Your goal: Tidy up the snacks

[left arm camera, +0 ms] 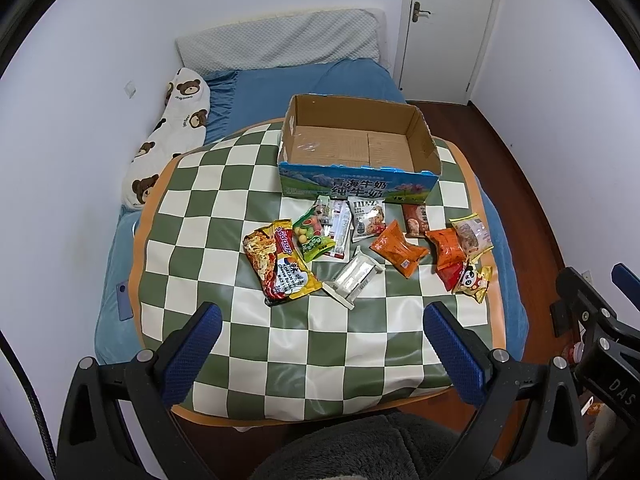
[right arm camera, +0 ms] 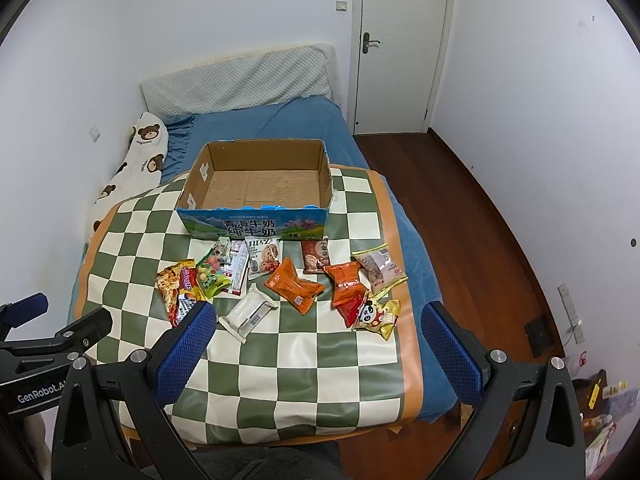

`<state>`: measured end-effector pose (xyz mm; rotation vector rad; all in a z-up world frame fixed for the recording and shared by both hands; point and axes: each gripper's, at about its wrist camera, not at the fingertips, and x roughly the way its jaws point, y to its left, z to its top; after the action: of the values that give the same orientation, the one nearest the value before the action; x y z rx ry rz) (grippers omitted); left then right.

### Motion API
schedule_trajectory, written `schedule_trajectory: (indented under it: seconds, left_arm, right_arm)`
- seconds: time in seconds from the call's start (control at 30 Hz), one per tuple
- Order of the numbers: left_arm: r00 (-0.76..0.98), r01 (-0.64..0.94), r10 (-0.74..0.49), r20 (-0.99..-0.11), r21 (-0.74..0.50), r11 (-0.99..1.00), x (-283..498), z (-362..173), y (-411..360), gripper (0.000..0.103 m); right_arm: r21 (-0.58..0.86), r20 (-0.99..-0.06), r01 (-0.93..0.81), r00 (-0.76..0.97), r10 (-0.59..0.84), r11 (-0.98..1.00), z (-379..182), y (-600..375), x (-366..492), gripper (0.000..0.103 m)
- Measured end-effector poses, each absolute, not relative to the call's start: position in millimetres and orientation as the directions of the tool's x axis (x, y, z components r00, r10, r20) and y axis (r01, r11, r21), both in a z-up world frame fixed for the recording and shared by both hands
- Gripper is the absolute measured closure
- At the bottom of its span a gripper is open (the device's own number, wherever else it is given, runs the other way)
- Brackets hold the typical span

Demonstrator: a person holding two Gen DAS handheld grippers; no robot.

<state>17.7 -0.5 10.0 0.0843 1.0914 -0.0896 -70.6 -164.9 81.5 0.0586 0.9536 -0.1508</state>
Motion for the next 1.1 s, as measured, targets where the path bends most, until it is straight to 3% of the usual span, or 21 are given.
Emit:
schedule_trajectory:
  seconds: [0.2, 0.37, 0.77, 1.03, 1.07, 1.1]
  left_arm:
    - [0.475, 0.112, -0.007, -0.880, 0.052, 0.992, 23.8, 2.0, -9.6, 0.000]
    - [0.483, 0.125, 0.091, -0.871, 0.171, 0.977, 54.6, -41.4, -21.9, 0.000]
    - [0.294, 0.407, 0.173, -0.940, 0.287, 0.867, 146.7, -217.1, -71.0, 0.001]
    - [0.192, 0.584, 0.225, -0.955, 0.296, 0.756, 178.5, -322.7, -122.6, 0.005]
    - [0.182, 0.597, 0.235, -0.955, 0.297, 0.745, 181.6, -332.6, -126.5, 0.007]
    - [0.172, 0.610, 0.247, -0.954, 0.300, 0.734, 184.9, -343.3, -130.0, 0.015]
  right_arm:
    - [0.018, -0.835, 0.171, 0.544, -0.079, 0.985, 66.6, -183.3, -60.0, 0.000]
    - [0.043, -0.878, 0.184, 0.476, -0.051, 0.982, 23.0, -199.2, -36.0, 0.000]
    - [0.034, -0.978, 0.257, 0.207, -0.021, 0.966, -164.1, -263.5, 40.4, 0.001]
    - [0.033, -0.994, 0.234, 0.106, 0.008, 0.972, -241.3, -290.6, 77.2, 0.003]
    - [0.039, -0.996, 0.241, 0.088, 0.019, 0.970, -247.4, -296.4, 79.4, 0.003]
    - [0.049, -0.997, 0.250, 0.077, 0.030, 0.967, -252.1, -302.3, 79.6, 0.003]
